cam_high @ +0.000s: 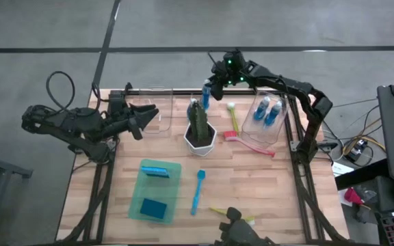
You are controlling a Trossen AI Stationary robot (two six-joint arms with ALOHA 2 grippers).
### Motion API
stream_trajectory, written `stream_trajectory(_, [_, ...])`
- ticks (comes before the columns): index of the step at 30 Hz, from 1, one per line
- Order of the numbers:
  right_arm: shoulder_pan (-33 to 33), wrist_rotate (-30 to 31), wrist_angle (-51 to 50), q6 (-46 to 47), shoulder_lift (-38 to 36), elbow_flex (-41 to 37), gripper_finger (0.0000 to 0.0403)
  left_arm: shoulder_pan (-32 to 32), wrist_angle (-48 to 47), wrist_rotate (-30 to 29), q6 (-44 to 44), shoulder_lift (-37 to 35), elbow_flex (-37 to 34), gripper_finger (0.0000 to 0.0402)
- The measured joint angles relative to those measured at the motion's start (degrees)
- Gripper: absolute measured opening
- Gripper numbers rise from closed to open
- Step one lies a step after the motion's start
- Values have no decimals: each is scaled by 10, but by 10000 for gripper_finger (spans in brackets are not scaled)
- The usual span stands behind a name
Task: Pick & Place Kitchen Sink Supplies
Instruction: Put the blue dishwashing liquid bottle into the right transparent bin
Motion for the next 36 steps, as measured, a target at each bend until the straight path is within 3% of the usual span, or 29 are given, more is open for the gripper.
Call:
stream_trajectory(19, [6, 3, -130, 36, -116, 35, 114, 0, -7, 0, 0, 0, 0, 154])
stream_trajectory(32, [68, 171, -238, 88, -257, 30, 114, 0, -12, 2, 0, 0, 0, 154])
stream_trajectory(36, [96, 198, -260, 122, -303, 11, 116, 0, -12, 15, -5, 0, 0, 154])
